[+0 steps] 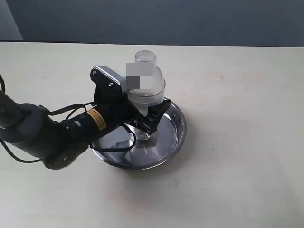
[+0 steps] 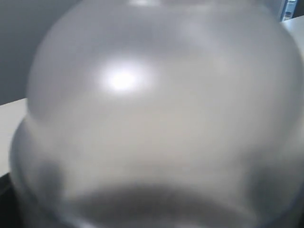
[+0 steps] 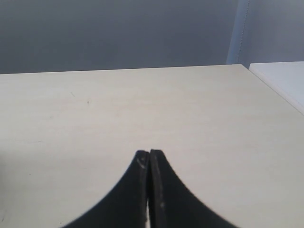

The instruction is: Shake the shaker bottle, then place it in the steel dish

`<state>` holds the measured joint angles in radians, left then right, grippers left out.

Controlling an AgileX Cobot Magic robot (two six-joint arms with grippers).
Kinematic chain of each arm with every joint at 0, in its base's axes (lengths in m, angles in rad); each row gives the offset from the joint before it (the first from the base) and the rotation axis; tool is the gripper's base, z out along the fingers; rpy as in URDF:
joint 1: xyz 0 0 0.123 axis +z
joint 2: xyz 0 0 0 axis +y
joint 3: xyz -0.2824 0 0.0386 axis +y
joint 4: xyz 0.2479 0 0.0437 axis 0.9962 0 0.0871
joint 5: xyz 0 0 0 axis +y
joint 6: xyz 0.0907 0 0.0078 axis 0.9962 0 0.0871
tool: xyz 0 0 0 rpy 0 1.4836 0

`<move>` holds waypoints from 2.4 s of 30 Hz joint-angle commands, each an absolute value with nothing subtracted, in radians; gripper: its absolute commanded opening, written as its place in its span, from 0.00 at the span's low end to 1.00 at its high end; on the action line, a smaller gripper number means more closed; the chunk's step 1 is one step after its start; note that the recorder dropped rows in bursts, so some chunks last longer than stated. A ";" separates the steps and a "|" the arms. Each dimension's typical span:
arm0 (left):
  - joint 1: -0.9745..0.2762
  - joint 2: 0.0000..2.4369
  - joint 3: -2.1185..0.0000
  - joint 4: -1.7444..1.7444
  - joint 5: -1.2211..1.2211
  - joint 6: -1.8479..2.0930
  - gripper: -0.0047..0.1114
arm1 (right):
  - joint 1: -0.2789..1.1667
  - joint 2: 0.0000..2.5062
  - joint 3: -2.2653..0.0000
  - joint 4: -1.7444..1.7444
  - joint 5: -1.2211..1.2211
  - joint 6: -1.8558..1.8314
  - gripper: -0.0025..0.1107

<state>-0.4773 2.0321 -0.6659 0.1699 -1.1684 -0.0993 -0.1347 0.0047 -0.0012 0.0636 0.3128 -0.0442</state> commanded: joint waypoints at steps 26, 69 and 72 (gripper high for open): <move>-0.379 1.319 -0.666 0.248 -0.448 -0.121 0.33 | -0.138 0.000 0.000 0.061 0.305 -0.048 0.01; -0.159 0.162 0.000 -0.160 0.191 -0.014 0.04 | -0.138 0.000 0.000 0.061 0.305 -0.050 0.01; -0.150 0.162 0.000 -0.137 0.216 -0.014 0.04 | -0.138 0.000 0.000 0.061 0.305 -0.050 0.01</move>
<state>-0.1591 0.1681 -0.0051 -0.1505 0.1950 -0.0176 -0.1347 0.0047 -0.0012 0.0636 0.3128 -0.0442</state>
